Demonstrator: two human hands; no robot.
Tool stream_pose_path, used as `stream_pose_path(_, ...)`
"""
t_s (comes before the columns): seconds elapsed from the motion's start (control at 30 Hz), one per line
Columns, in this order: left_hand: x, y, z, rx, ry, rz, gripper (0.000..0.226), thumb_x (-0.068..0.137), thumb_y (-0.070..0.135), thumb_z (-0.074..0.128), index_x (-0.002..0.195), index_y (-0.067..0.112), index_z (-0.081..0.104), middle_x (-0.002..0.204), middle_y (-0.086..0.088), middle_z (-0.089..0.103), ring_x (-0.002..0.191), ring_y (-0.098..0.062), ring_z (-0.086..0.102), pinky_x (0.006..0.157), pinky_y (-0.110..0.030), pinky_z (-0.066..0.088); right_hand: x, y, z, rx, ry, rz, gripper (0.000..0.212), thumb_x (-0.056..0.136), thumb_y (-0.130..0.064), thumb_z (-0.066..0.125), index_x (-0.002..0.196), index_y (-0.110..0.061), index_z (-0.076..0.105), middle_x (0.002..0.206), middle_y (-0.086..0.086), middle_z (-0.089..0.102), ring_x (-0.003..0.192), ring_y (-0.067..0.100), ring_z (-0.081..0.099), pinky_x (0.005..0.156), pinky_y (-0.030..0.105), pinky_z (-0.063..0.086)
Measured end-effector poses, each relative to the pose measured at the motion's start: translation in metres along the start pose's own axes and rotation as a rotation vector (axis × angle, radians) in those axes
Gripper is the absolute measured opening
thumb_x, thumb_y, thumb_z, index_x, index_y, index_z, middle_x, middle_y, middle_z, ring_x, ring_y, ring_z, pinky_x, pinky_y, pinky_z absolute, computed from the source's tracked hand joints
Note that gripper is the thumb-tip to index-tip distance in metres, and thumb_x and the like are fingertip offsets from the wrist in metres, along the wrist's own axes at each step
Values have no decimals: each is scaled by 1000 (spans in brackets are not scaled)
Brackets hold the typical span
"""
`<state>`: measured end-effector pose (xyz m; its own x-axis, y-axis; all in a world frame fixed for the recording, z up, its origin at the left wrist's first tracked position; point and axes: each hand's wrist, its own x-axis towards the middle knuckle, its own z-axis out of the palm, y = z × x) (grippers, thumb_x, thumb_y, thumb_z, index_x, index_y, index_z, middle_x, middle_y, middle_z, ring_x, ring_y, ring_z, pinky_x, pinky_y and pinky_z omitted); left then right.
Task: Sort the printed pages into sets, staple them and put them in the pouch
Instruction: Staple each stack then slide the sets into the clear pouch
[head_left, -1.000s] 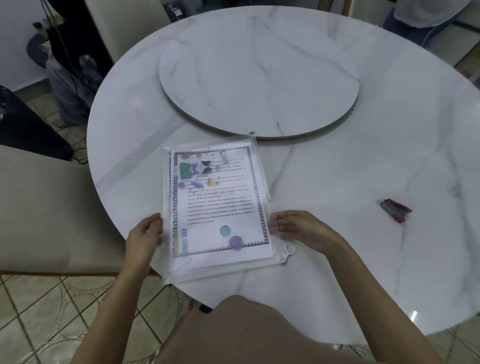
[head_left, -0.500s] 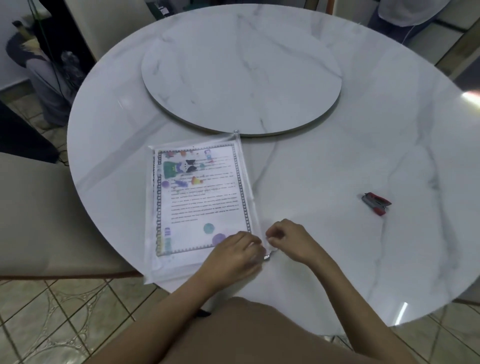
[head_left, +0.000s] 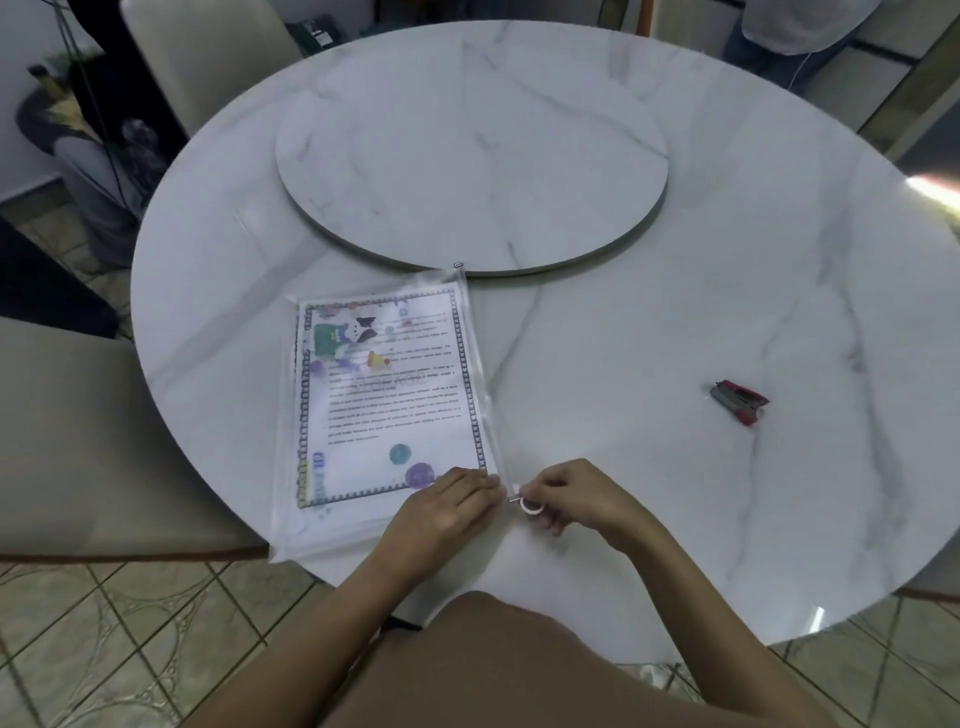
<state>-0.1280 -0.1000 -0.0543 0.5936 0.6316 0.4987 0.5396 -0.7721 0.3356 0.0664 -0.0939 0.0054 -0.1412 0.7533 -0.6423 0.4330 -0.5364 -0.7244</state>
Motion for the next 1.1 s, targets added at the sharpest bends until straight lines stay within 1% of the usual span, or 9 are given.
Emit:
stream_pose_path(0.07, -1, -1, 0, 15, 12, 19, 18, 90, 18, 56, 97, 7, 69, 95, -5, 72, 92, -16, 64, 79, -24, 52, 0, -1, 2, 62, -16, 7, 17, 88, -16, 60, 75, -8, 67, 67, 5, 64, 50, 9, 55, 51, 20, 47)
stream_pose_path(0.17, -1, -2, -2, 37, 37, 37, 24, 94, 18, 52, 94, 5, 72, 94, -5, 72, 88, -17, 67, 82, -22, 51, 2, -1, 2, 145, -42, 30, 18, 87, -16, 61, 75, -4, 67, 67, 7, 62, 48, 10, 54, 49, 20, 46)
stream_pose_path(0.23, -1, -2, -3, 36, 51, 38, 27, 96, 19, 48, 94, 6, 71, 93, -5, 72, 87, -17, 67, 81, -22, 51, 5, -1, 3, 173, -55, 46, 18, 87, -14, 62, 75, -2, 67, 66, 9, 61, 48, 11, 53, 48, 20, 45)
stream_pose_path(0.43, -3, -7, -5, -9, 70, -7, 18, 94, 19, 50, 98, 10, 64, 89, -4, 72, 86, -14, 65, 73, -26, 54, 21, -3, 9, 217, -58, 74, 20, 86, -12, 60, 84, 7, 67, 67, 10, 58, 49, 13, 52, 48, 21, 45)
stream_pose_path(0.53, -2, -9, -8, -23, 70, -30, 13, 91, 17, 53, 101, 12, 61, 89, -4, 72, 88, -12, 63, 73, -26, 54, 33, -8, 11, 219, -32, 63, 19, 86, -11, 61, 70, 0, 64, 64, 9, 56, 49, 15, 52, 47, 21, 45)
stream_pose_path(0.63, 1, -5, -15, -49, 104, -42, 13, 94, 17, 52, 101, 12, 60, 88, -3, 72, 90, -9, 60, 76, -23, 52, 49, -16, 12, 226, 24, 45, 23, 86, -10, 60, 64, -3, 60, 59, 8, 55, 45, 14, 52, 44, 20, 43)
stream_pose_path(0.8, 5, 9, -33, -61, 145, -33, 12, 88, 12, 61, 93, 6, 70, 89, -3, 72, 90, -8, 62, 81, -20, 52, 78, -35, 6, 224, 112, -9, 19, 86, -11, 61, 70, 0, 62, 61, 9, 57, 43, 13, 52, 45, 20, 44)
stream_pose_path(0.97, -1, 20, -51, -111, 176, -55, 12, 86, 10, 64, 93, 5, 72, 92, -3, 73, 91, -8, 64, 87, -18, 51, 104, -58, -2, 258, 102, -33, 14, 86, -9, 61, 80, 4, 62, 64, 10, 58, 42, 11, 53, 45, 19, 45)
stream_pose_path(1.1, -1, 26, -63, -159, 214, -72, 20, 84, 8, 67, 104, 10, 63, 93, -4, 73, 90, -11, 67, 80, -25, 55, 123, -72, -7, 257, 108, -16, 19, 86, -7, 61, 69, 1, 58, 63, 11, 55, 40, 12, 52, 41, 20, 43)
